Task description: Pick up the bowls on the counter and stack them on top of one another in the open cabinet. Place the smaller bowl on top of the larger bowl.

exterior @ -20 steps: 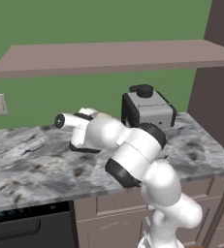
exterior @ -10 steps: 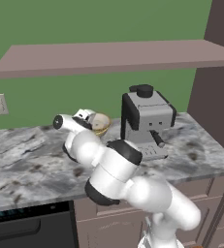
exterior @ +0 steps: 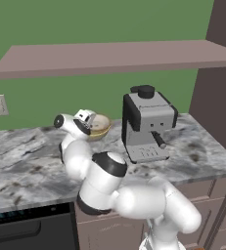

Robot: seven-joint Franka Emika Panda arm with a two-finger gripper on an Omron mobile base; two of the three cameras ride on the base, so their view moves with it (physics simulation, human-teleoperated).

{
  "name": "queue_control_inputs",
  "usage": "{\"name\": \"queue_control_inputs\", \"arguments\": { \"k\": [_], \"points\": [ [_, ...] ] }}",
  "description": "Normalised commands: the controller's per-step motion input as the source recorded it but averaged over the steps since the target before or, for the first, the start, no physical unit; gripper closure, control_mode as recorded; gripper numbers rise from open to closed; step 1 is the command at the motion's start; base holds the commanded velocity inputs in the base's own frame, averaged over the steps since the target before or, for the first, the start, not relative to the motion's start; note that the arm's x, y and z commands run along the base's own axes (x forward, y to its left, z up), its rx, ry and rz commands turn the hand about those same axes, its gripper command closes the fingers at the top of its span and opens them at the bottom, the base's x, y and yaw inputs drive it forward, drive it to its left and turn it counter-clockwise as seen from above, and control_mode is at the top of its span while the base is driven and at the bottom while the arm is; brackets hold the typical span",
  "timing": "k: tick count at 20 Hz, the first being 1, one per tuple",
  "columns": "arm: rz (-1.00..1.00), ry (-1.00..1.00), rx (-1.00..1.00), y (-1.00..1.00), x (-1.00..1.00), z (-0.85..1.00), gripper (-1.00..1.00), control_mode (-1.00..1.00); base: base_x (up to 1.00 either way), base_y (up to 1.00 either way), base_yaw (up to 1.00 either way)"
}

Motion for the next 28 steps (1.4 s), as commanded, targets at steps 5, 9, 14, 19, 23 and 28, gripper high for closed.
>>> {"name": "queue_control_inputs", "arguments": {
  "k": [5,9,14,19,23,28],
  "points": [
    [0.04,0.04,0.01,0.00,0.02,-0.12,1.00,-1.00,0.00,0.00,0.00],
    [0.03,0.03,0.00,0.00,0.00,-0.12,1.00,-1.00,0.00,0.00,0.00],
    [0.03,0.04,0.00,0.00,0.06,-0.09,1.00,-1.00,0.00,0.00,0.00],
    [0.03,0.03,0.00,0.00,0.10,-0.05,1.00,-1.00,0.00,0.00,0.00],
    [0.04,0.00,0.00,0.00,0.07,-0.01,-1.00,-1.00,0.00,0.00,0.00],
    [0.03,0.00,0.00,0.00,0.00,0.00,-1.00,-1.00,0.00,0.00,0.00]
  ]
}}
